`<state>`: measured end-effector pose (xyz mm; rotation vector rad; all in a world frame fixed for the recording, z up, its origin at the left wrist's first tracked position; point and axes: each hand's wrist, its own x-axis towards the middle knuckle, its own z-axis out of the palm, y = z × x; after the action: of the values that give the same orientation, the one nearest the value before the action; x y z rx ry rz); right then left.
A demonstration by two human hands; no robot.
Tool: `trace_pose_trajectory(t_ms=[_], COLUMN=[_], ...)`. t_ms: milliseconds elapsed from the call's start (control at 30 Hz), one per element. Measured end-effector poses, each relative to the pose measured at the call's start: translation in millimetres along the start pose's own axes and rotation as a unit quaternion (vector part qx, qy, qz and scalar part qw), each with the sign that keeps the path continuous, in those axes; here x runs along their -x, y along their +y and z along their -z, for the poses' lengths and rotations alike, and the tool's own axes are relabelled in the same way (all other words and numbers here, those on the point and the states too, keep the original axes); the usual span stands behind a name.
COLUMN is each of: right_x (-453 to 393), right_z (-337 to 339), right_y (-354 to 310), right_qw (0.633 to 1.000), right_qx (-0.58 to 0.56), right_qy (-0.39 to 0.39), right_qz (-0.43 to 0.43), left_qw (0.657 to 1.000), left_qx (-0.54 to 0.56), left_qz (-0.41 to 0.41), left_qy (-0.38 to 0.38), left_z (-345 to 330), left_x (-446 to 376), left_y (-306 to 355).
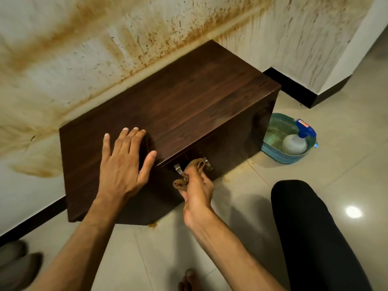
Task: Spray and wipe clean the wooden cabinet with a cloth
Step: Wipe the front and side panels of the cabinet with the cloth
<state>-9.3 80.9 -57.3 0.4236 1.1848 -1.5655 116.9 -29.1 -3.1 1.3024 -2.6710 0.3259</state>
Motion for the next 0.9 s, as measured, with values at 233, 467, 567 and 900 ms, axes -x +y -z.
trace_pose_trajectory(t_ms=[233, 467, 567, 900], right_x=[-4.5, -110.8, -119.3, -128.3], right_z=[6.8, 76.0, 77.7, 39.7], right_y=[46.6, -5.7, -39.0, -90.1], right_qw=[0.892, 0.458, 0.311, -0.049], right_qx=[0.222, 0.512, 0.526, 0.543], right_qy=[-0.04, -0.134, -0.201, -0.186], right_qz=[0.391, 0.714, 0.765, 0.817], left_qw=[0.999, 0.999, 0.998, 0.986], left_qx=[0.003, 0.042, 0.013, 0.096], left_qz=[-0.034, 0.019, 0.061, 0.138], left_qy=[0.033, 0.019, 0.011, 0.013], left_z=[0.2, 6.3, 5.1, -1.5], left_x=[1.3, 14.5, 62.5, 90.6], left_y=[-0.8, -21.4, -66.5, -86.4])
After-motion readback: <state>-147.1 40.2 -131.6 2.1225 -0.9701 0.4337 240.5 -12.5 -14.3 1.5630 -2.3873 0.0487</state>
